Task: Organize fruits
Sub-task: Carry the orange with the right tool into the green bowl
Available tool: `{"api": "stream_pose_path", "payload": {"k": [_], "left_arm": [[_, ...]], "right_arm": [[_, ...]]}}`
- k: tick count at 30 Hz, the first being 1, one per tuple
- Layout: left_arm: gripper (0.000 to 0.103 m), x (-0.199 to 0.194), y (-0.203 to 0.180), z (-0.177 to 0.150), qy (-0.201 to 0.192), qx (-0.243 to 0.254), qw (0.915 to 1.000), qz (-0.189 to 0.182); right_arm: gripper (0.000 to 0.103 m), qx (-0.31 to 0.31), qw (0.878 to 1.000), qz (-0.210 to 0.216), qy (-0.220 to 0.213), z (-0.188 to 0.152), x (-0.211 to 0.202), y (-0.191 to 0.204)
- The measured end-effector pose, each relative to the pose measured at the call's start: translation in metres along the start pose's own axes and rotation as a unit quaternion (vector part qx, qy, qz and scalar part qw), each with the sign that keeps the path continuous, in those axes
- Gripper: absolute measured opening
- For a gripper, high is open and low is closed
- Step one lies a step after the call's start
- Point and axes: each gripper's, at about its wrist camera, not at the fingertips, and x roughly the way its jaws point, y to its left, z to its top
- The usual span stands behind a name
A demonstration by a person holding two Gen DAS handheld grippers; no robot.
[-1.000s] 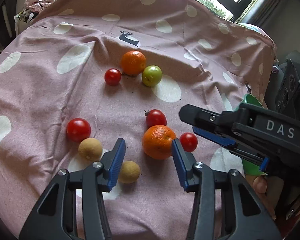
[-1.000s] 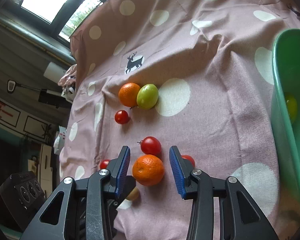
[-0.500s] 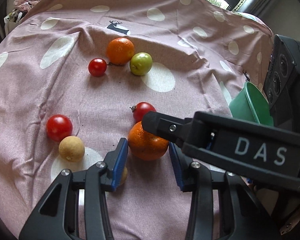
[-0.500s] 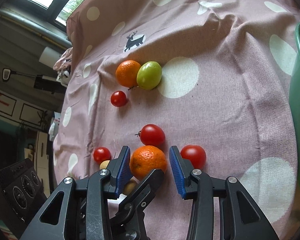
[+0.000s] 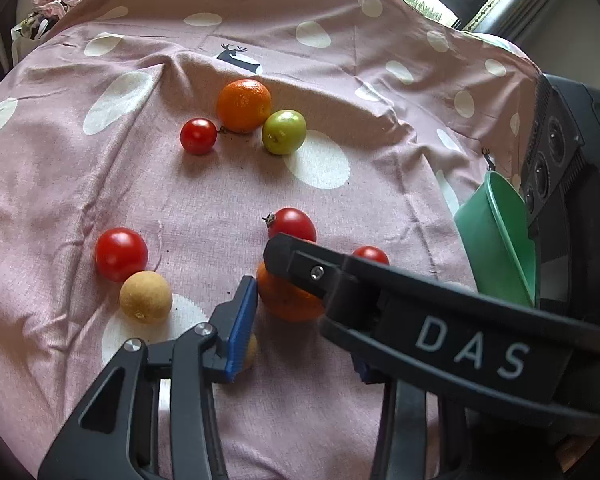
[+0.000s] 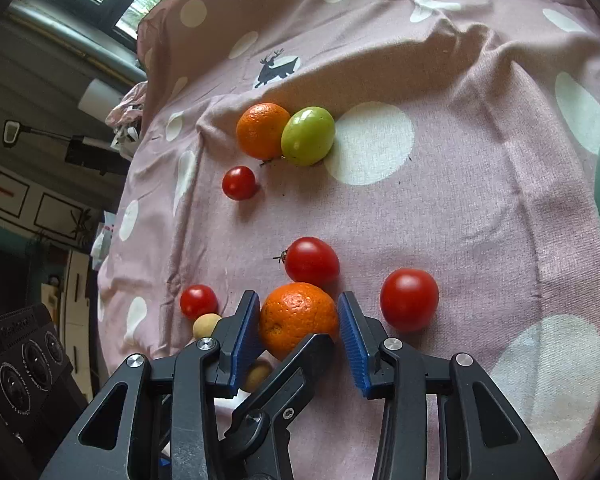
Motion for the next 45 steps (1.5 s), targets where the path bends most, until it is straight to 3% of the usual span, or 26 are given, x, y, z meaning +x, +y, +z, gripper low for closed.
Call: {"api": "stream_pose_path", "payload": {"k": [20, 34, 45], "left_arm": [[0.041, -0.064, -0.027, -0.001, -0.126, 0.054, 0.9904, -0.012], [0.041, -0.097, -0.051, -0.005, -0.182, 0.080, 0.9797, -0.028], [0.041, -0.091, -0.092, 0.003, -0.183, 0.129, 0.9741, -0.035]], "right_arm": [[0.044, -0.076, 0.990, 0.016, -0.121, -0.015, -0.068, 0.039], [0.044, -0.106, 0.979, 0.028, -0.173, -0.025, -0.110, 0.050], [0.044, -0.092, 0.973, 0.030, -0.210, -0.020, -0.138, 0.025]]}}
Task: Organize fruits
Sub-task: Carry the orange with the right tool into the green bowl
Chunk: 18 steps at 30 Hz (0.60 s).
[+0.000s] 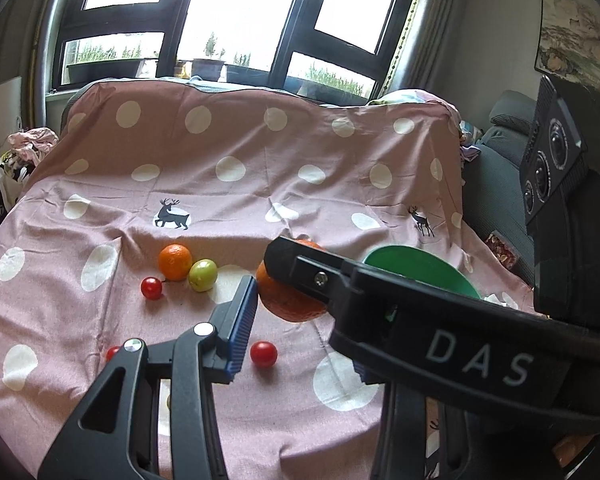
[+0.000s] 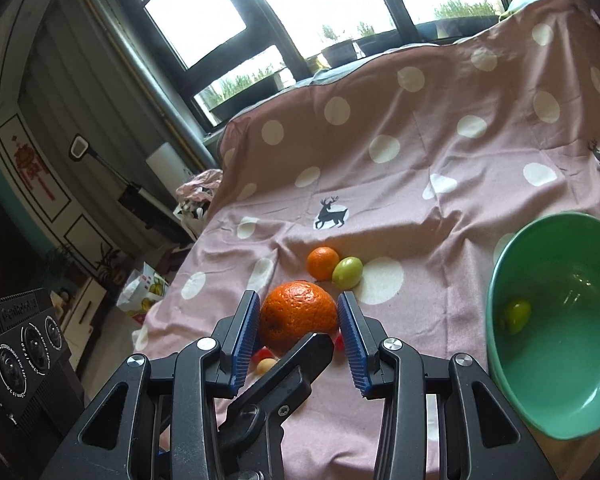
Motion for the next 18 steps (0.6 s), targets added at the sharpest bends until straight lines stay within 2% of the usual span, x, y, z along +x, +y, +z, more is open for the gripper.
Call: {"api": "stream_pose_path", "payload": {"k": [18], "left_arm": [[0.041, 0.055, -0.058, 0.007, 0.054, 0.060, 0.9957, -0.045]], "right_arm": [[0.044, 0.078, 0.995, -0.052, -0.034, 0.008, -0.029, -0.070]]}}
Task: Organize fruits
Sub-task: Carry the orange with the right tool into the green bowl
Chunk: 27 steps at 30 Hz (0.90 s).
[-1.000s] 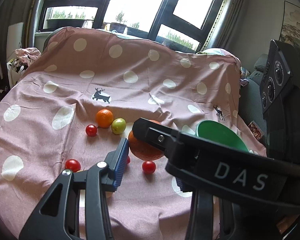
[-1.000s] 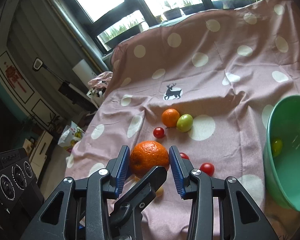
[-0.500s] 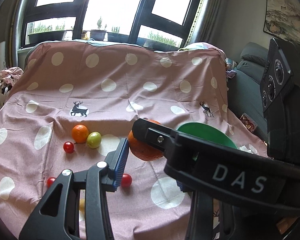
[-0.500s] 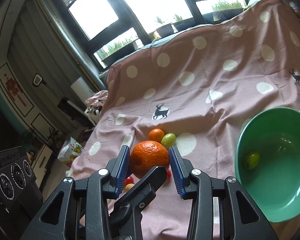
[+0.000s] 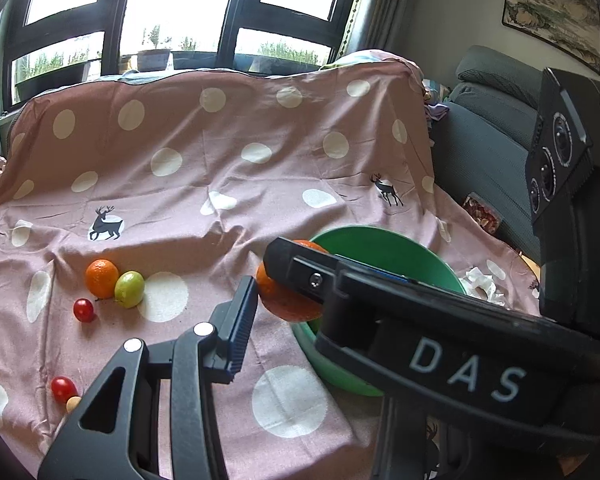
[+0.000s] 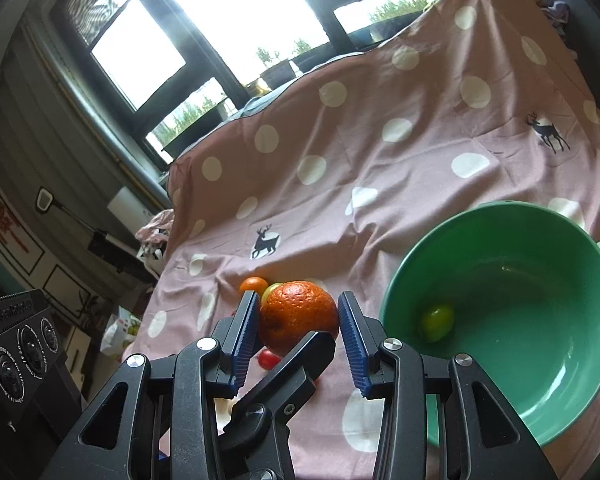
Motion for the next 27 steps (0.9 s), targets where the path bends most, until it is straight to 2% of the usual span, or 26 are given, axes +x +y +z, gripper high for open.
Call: {"api": "stream_pose_path", "payload": {"k": [15, 27], "left_arm": [[0.041, 0.036, -0.029, 0.003, 0.037, 0.022, 0.9980, -0.047], [0.041, 0.063, -0.040, -0.001, 0.070, 0.022, 0.9946, -0.073]], "right_arm": [[0.044, 0.049, 0.998, -0.044, -0.007, 0.004, -0.011, -0.045], [0.044, 0.085, 0.994, -0.072, 0.006, 0.005, -0.007, -0.075]]}}
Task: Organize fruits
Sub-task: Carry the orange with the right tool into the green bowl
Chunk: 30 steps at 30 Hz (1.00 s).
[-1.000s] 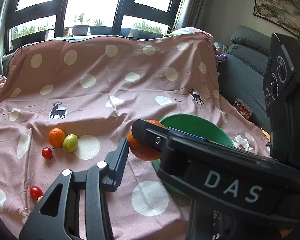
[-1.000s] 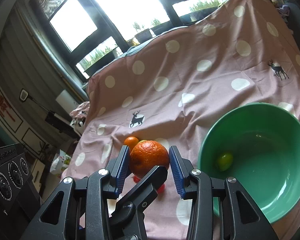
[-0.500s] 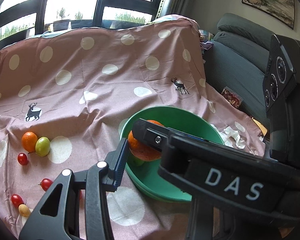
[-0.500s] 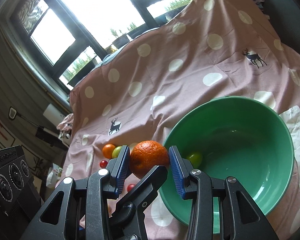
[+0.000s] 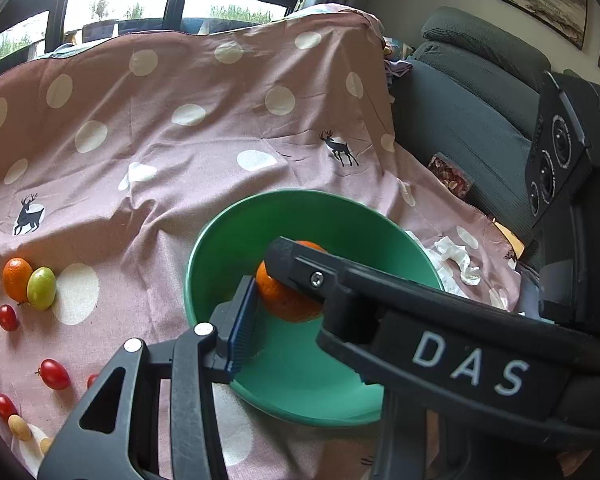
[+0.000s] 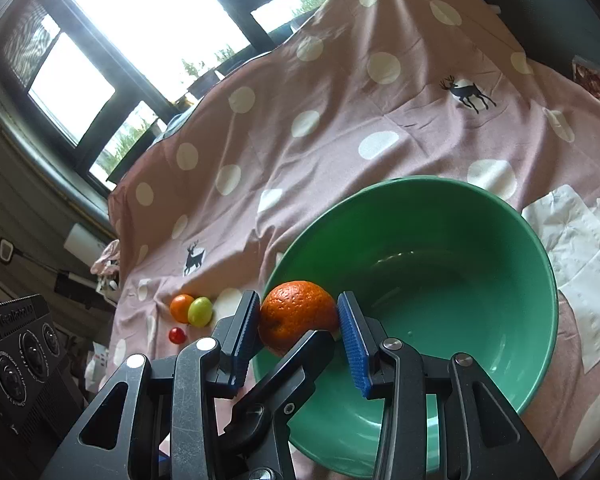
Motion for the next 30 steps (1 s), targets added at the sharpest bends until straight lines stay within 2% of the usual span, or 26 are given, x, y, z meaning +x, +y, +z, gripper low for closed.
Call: {"api": "stream_pose_path", "payload": {"k": [12, 30], "left_arm": [[0.041, 0.017, 0.002, -0.003, 0.023, -0.012, 0.9995, -0.016], [0.041, 0.031, 0.003, -0.004, 0.044, -0.017, 0.9986, -0.021]], "right_arm": [[0.044, 0.018, 0.999, -0.022, 0.018, 0.002, 0.009, -0.013], [0.044, 0.029, 0.998, -0.037, 0.033, 0.002, 0.017, -0.024]]}}
